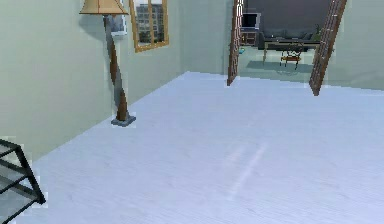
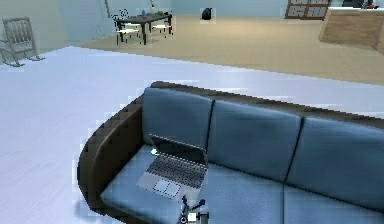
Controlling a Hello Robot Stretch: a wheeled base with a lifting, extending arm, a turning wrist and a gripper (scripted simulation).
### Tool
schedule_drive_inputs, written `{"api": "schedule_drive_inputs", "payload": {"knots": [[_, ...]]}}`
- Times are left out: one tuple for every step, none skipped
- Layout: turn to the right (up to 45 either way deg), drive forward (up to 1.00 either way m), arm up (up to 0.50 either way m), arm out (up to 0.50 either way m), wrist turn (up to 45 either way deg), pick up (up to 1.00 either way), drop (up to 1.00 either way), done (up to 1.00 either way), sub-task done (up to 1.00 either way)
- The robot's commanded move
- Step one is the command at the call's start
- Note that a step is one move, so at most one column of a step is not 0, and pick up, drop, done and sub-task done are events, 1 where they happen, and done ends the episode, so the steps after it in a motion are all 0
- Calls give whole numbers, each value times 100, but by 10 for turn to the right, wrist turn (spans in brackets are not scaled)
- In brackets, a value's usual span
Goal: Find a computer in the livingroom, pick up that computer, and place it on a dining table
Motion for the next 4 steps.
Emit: {"api": "schedule_drive_inputs", "payload": {"knots": [[0, 0, 50, 0, 0, 0, 0, 0, 0], [0, 0, 16, 0, 0, 0, 0, 0, 0], [0, 0, 0, 0, -450, 0, 0, 0, 0], [0, 0, 0, 0, -450, 0, 0, 0, 0]]}}
